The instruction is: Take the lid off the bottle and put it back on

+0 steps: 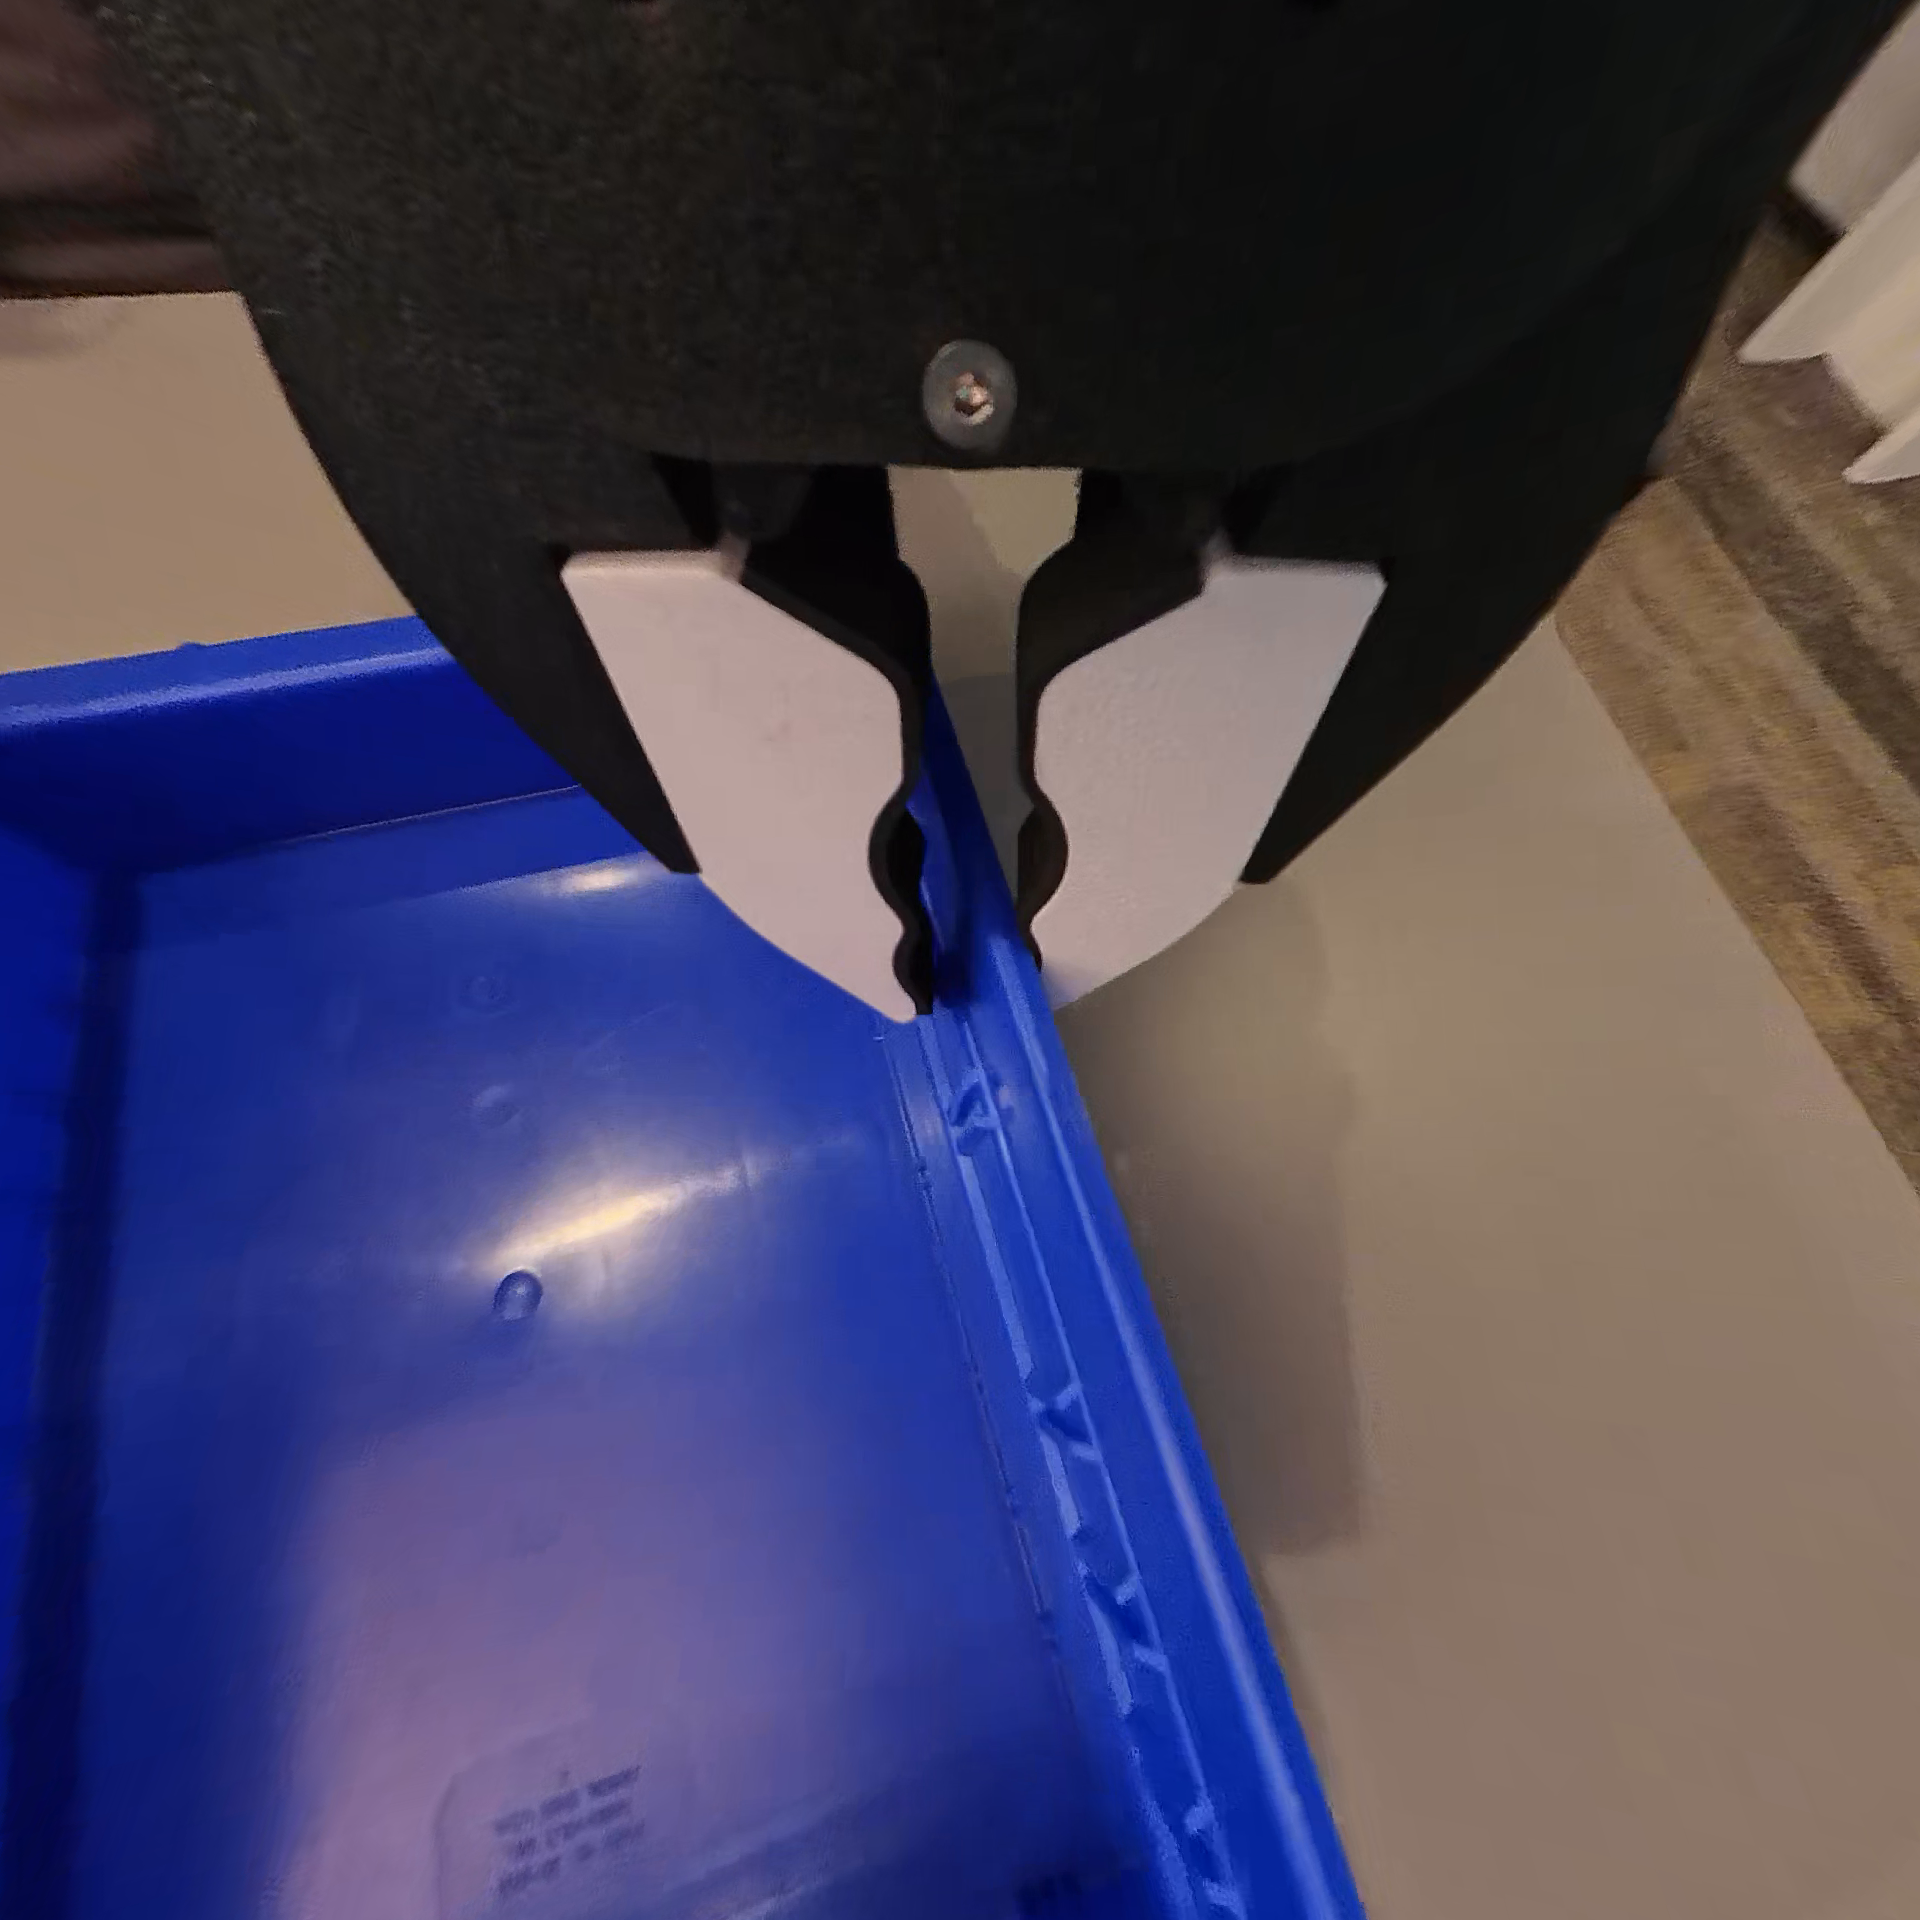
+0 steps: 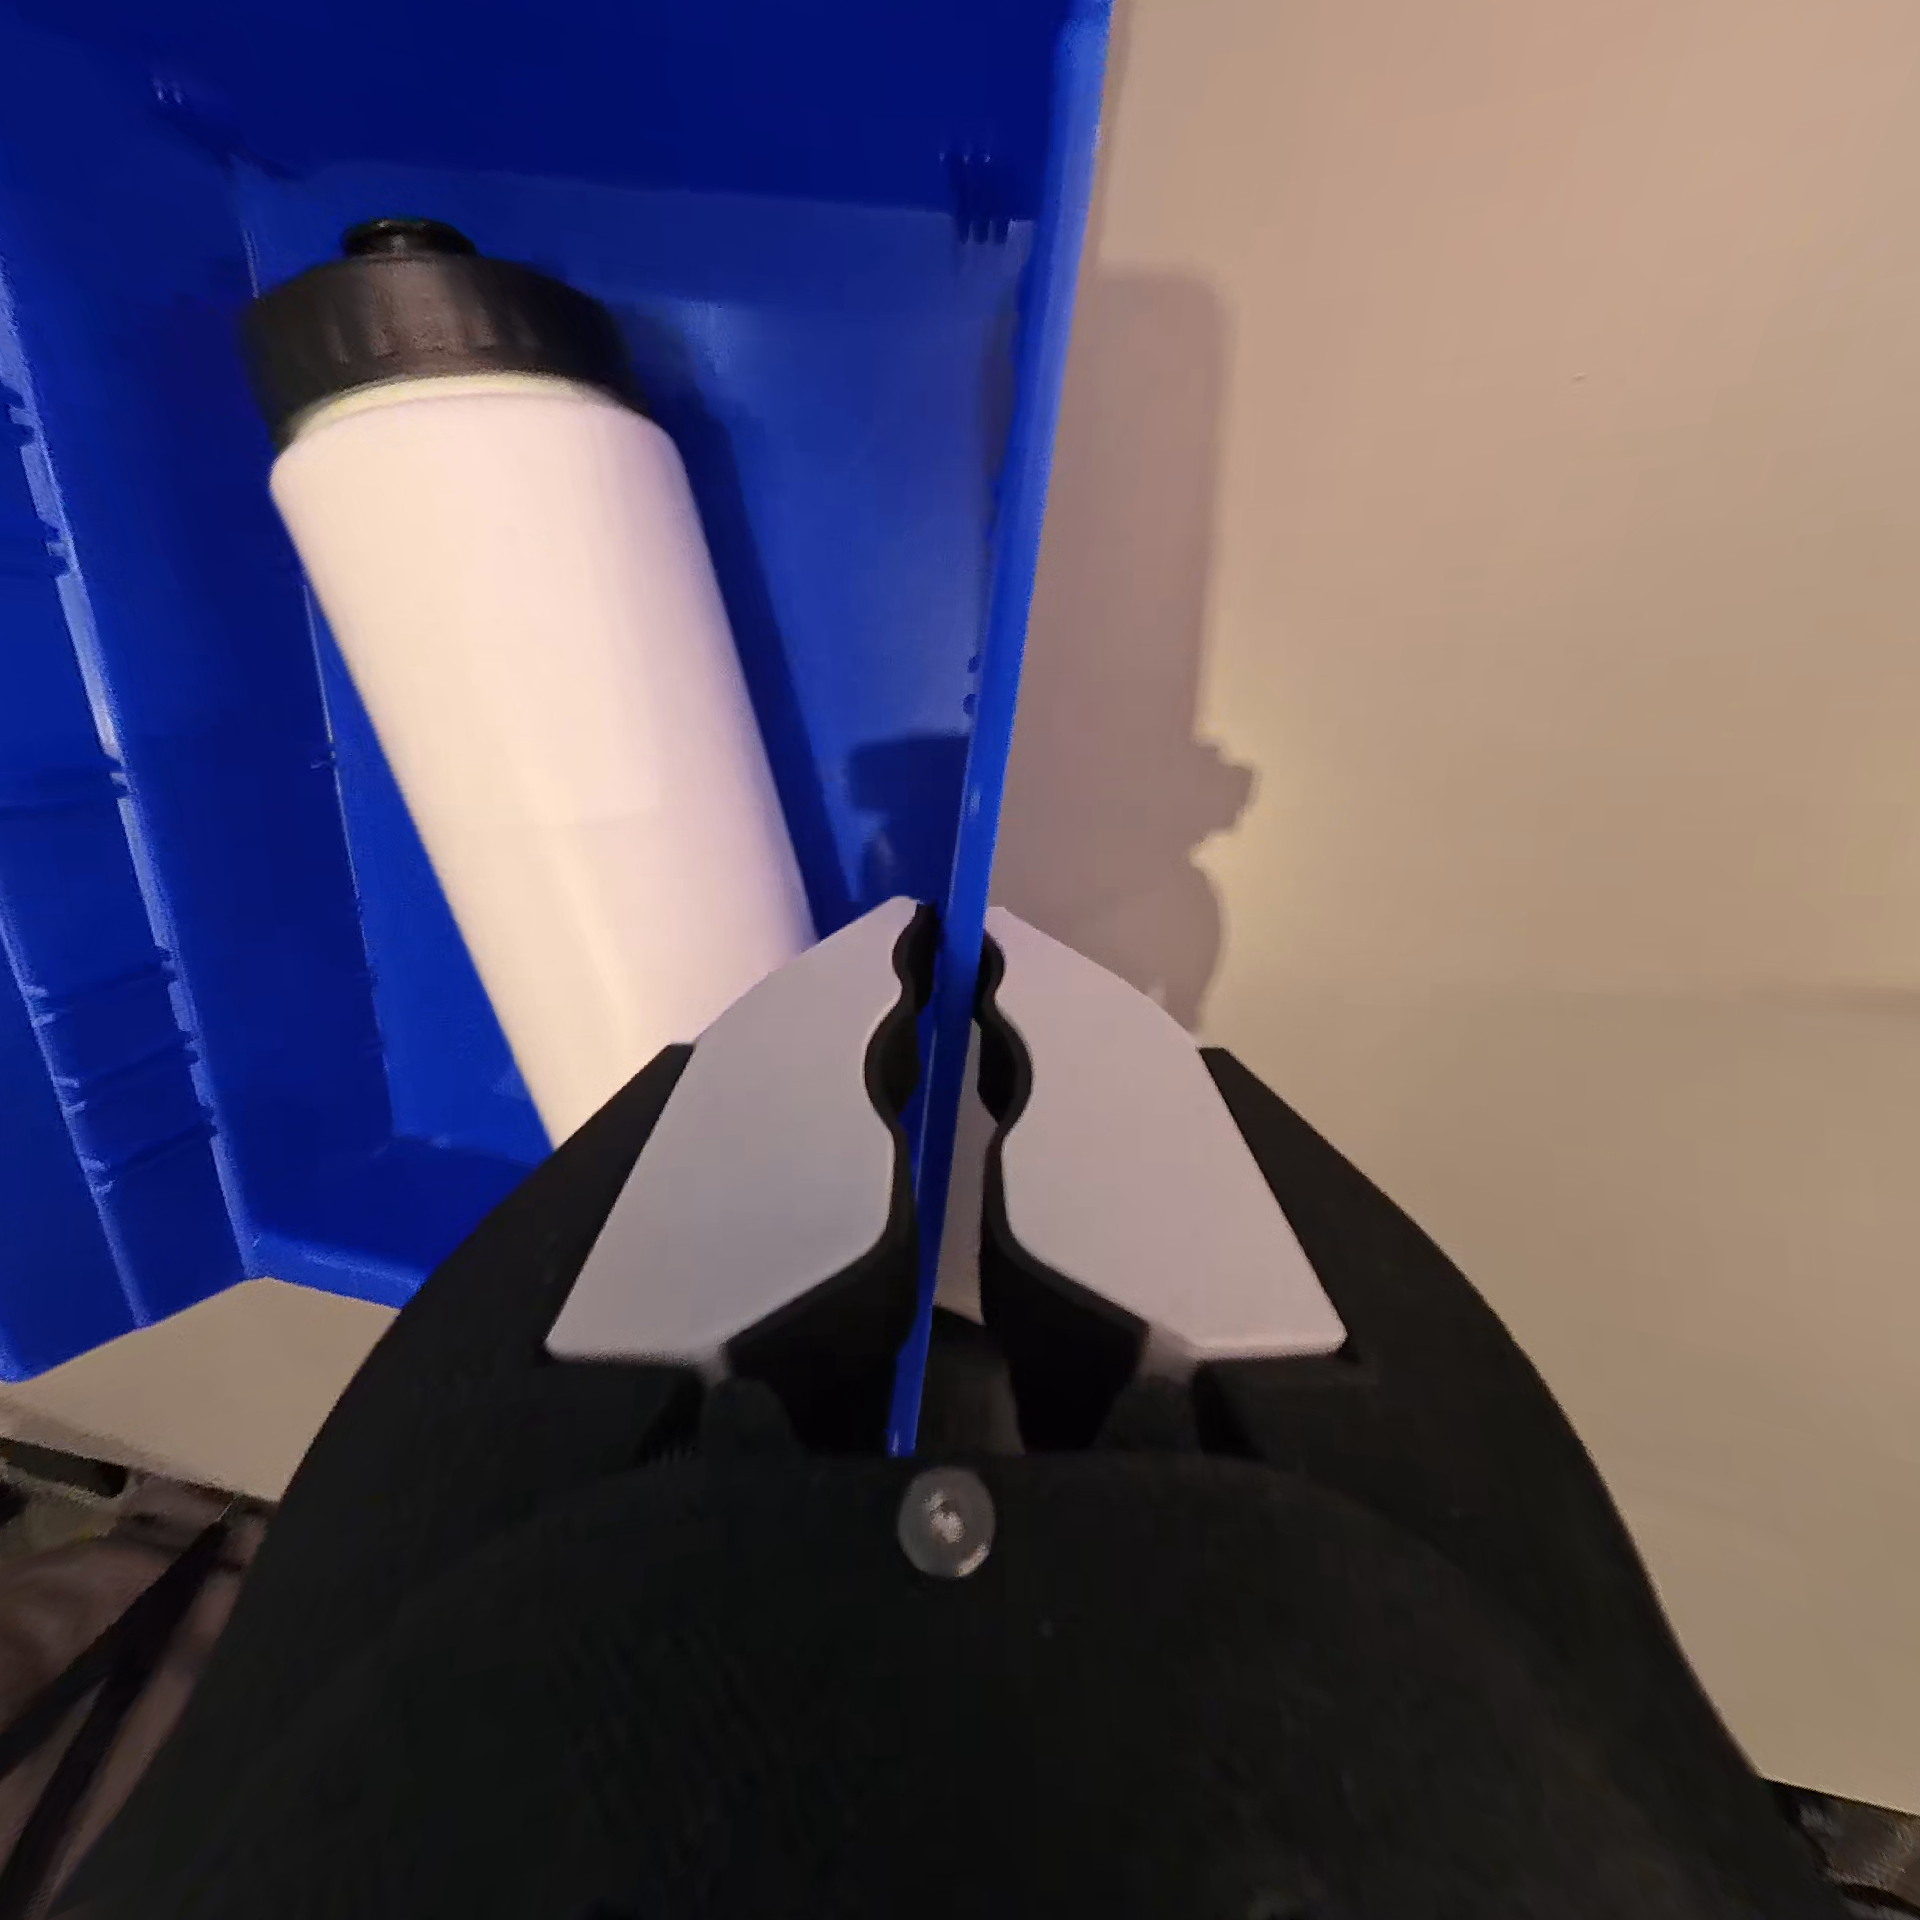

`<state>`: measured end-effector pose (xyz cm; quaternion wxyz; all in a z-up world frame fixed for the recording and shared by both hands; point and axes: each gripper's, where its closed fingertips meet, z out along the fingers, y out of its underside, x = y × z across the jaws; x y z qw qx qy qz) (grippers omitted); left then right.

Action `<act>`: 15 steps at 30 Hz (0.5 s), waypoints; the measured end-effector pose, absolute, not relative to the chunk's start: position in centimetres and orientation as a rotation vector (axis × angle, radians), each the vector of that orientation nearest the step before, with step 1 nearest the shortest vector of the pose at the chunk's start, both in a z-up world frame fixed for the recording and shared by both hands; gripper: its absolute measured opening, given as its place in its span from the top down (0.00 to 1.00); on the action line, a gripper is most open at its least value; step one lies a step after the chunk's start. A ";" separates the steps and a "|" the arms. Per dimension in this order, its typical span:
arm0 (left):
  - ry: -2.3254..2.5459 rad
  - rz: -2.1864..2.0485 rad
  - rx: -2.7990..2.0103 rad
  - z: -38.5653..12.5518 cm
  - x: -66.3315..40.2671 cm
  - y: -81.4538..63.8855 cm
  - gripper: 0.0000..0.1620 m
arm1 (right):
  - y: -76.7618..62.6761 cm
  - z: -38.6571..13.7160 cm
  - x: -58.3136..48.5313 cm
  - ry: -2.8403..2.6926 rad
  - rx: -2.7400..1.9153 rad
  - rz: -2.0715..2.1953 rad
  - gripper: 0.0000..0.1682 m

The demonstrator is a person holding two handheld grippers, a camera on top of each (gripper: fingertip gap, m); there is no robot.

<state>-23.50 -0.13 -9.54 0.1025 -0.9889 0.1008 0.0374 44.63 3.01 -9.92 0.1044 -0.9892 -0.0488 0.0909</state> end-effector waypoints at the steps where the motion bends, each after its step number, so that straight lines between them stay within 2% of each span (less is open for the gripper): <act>1: 0.332 0.154 -2.924 -9.6 -22.6 -0.1 0.91 | 2.8 -9.9 43.9 -0.159 -2.926 0.265 0.95; 5: 0.452 0.201 -2.940 -9.6 -18.0 -0.5 0.88 | 1.7 -10.0 41.6 -0.227 -2.973 0.198 0.94; 11: 0.726 0.240 -2.844 -9.9 -11.4 -0.4 0.75 | 0.8 -10.0 37.7 -0.393 -2.980 0.131 0.93; 15: 0.819 0.295 -2.754 -10.0 -8.7 0.3 0.74 | 1.5 -10.0 34.4 -0.525 -2.912 0.160 0.93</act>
